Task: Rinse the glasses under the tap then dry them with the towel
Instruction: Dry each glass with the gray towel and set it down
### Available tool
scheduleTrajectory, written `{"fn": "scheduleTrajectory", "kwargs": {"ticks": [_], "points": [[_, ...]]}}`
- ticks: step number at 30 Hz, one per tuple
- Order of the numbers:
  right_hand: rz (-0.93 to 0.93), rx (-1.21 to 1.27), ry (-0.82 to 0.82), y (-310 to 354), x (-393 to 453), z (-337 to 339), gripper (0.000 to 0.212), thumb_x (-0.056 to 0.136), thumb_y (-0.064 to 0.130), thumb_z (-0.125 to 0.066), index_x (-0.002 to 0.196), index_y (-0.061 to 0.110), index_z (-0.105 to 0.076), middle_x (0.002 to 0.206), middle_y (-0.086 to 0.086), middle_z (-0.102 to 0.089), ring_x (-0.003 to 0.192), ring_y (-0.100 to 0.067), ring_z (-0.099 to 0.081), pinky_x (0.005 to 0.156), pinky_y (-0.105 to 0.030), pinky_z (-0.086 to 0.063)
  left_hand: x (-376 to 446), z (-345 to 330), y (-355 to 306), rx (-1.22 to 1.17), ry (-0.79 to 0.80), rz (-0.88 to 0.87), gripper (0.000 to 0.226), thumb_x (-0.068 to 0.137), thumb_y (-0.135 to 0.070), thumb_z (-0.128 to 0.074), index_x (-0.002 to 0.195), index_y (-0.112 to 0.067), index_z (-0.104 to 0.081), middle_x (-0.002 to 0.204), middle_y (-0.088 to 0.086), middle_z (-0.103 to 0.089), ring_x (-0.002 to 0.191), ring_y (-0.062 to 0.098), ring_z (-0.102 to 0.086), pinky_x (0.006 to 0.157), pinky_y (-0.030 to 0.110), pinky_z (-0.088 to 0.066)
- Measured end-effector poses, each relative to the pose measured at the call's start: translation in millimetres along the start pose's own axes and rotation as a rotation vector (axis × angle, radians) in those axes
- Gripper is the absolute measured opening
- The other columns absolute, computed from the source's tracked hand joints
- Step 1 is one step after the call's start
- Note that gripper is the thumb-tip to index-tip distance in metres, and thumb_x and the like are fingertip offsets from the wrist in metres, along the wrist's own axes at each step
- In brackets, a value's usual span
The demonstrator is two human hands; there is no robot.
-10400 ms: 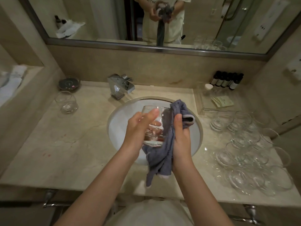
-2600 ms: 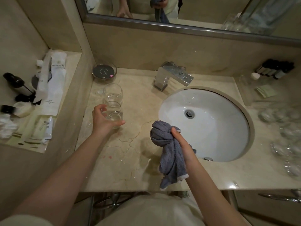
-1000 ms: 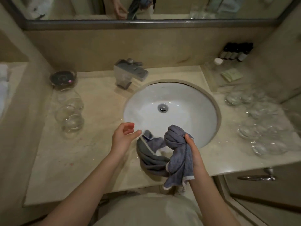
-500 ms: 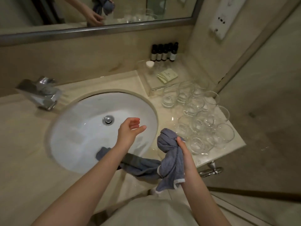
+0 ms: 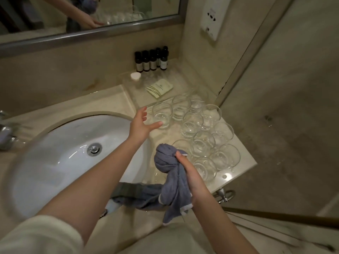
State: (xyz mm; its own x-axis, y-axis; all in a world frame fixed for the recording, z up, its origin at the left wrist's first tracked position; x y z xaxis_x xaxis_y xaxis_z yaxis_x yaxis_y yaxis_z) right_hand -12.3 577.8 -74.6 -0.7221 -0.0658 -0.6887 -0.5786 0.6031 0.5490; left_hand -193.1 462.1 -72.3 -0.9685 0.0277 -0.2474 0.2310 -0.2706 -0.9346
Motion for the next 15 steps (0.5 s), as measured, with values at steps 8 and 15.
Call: {"fn": "scheduleTrajectory", "kwargs": {"ticks": [8, 15], "points": [[-0.017, -0.023, 0.010, 8, 9, 1, 0.043, 0.071, 0.039, -0.061, 0.102, 0.010, -0.068, 0.088, -0.007, -0.075, 0.078, -0.014, -0.071, 0.068, -0.022, -0.054, 30, -36, -6, 0.166, 0.137, 0.014, 0.103, 0.067, -0.017, -0.089, 0.149, -0.012, -0.028, 0.149, 0.012, -0.039, 0.136, 0.024, -0.040, 0.104, 0.032, -0.037], [-0.023, 0.002, 0.011, 9, 7, 0, 0.039, 0.077, 0.040, -0.069, 0.102, 0.010, -0.068, 0.086, -0.006, -0.075, 0.076, -0.013, -0.071, 0.063, -0.021, -0.054, 39, -39, -1, 0.129, 0.068, 0.041, 0.095, 0.065, -0.016, -0.090, 0.142, -0.010, -0.035, 0.142, 0.014, -0.047, 0.129, 0.024, -0.046, 0.094, 0.025, -0.036]]}}
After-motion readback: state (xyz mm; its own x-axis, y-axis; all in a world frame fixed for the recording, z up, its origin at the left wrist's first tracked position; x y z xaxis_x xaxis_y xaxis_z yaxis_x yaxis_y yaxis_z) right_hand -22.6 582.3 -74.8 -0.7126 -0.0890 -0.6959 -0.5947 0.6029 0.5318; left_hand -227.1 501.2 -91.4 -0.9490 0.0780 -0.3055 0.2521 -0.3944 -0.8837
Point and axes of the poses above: each hand's wrist, its own x-axis towards the middle knuckle, its own z-axis out of the back of the hand, y = z × x, the point moved 10 cm from there along x, towards the middle knuckle
